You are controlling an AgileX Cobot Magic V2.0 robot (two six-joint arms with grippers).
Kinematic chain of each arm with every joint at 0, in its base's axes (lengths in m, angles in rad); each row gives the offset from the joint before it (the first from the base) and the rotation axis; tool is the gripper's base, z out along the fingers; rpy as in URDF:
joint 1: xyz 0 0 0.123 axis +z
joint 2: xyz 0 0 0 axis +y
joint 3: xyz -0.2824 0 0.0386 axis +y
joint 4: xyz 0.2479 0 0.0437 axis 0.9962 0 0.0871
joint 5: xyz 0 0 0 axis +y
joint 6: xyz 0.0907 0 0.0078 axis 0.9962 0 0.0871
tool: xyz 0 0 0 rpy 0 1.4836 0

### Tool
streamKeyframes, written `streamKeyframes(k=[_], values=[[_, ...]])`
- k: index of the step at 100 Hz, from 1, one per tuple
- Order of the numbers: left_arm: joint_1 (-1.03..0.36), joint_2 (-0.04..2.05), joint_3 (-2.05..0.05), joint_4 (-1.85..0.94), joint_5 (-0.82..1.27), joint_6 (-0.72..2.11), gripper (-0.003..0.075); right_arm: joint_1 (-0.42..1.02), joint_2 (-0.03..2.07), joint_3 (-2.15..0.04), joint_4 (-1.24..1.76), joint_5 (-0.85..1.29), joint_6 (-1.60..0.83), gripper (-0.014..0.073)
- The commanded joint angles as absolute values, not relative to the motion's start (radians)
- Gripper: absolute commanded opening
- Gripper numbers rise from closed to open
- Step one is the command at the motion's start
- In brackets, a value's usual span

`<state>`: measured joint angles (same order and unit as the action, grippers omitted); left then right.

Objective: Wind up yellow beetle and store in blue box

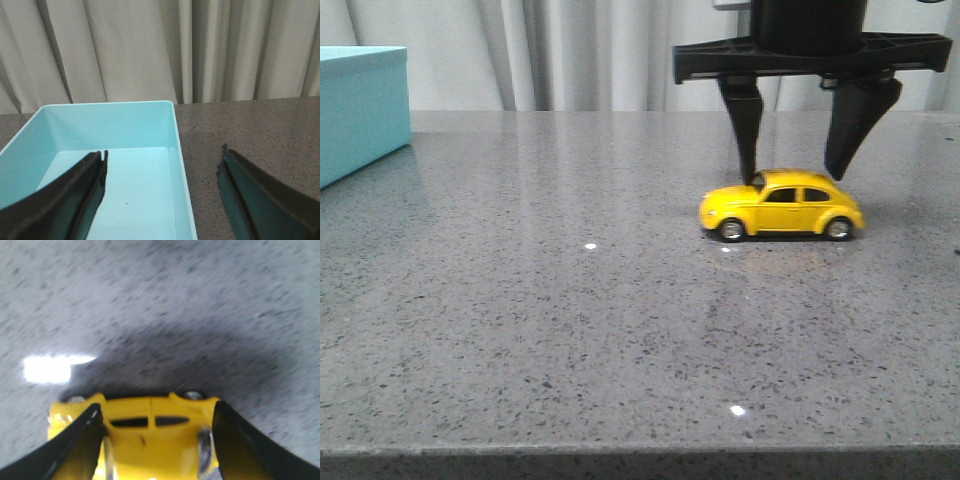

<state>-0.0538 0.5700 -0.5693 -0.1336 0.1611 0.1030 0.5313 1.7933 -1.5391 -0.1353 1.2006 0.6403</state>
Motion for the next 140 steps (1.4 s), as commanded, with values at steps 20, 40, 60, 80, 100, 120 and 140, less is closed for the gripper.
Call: streamKeyframes(k=[20, 40, 60, 80, 100, 120, 140], values=[[-0.063, 0.577, -0.607, -0.137, 0.086, 0.101, 0.0463, 0.486, 1.763, -1.544, -0.238, 1.329, 0.619, 0.0468], [-0.063, 0.577, -0.607, -0.137, 0.086, 0.101, 0.0463, 0.477, 1.705, -1.523, -0.278, 1.298, 0.619, 0.0468], [-0.063, 0.577, -0.607, -0.081, 0.092, 0.101, 0.0463, 0.544, 1.468, -1.532, -0.246, 1.114, 0.619, 0.0468], [-0.063, 0.577, -0.607, -0.080, 0.090, 0.101, 0.0463, 0.584, 1.325, -1.529, -0.261, 1.072, 0.619, 0.0468], [-0.063, 0.577, -0.607, -0.080, 0.090, 0.101, 0.0463, 0.615, 1.299, -1.529, -0.261, 1.061, 0.619, 0.0468], [-0.063, 0.577, -0.607, -0.085, 0.084, 0.101, 0.0463, 0.646, 1.300, -1.529, -0.258, 1.050, 0.619, 0.0468], [-0.063, 0.577, -0.607, -0.085, 0.086, 0.101, 0.0463, 0.648, 1.300, -1.529, -0.258, 1.038, 0.619, 0.0468]])
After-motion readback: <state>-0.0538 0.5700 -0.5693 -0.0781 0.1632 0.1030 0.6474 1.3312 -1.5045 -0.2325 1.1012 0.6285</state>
